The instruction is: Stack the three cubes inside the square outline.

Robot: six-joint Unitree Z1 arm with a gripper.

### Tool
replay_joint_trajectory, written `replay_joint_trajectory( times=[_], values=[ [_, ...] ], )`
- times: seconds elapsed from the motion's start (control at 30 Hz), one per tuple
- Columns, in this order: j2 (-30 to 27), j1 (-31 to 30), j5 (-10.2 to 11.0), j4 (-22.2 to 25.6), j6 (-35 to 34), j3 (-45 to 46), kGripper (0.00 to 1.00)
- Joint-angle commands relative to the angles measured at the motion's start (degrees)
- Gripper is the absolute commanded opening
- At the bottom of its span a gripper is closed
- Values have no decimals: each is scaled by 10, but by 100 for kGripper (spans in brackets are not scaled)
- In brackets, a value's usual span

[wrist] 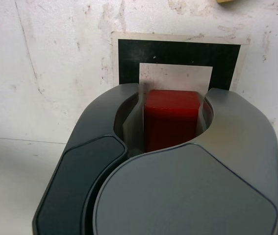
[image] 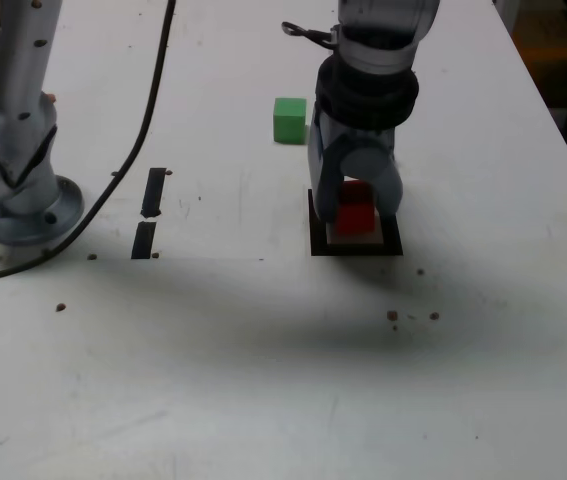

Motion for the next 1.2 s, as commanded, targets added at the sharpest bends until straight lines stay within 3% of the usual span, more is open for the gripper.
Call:
replay_joint_trajectory(
  times=[0.0, 0.23, 0.33, 0.47, 0.67, 0.8, 0.97, 1.17],
  values=[
    [4, 1, 1, 1, 1, -3, 32],
    [4, 2, -1, 9, 2, -5, 76],
    [-1, 2, 5, 16, 3, -10, 88],
    [-17, 2, 26, 41, 2, -20, 91],
    [-65, 5, 59, 127, 37, -51, 92],
    [-86, 32, 65, 141, 161, -76, 94],
    [-60, 88, 84, 106, 345, -111, 95],
    [3, 143, 90, 79, 450, -128, 95]
  ],
)
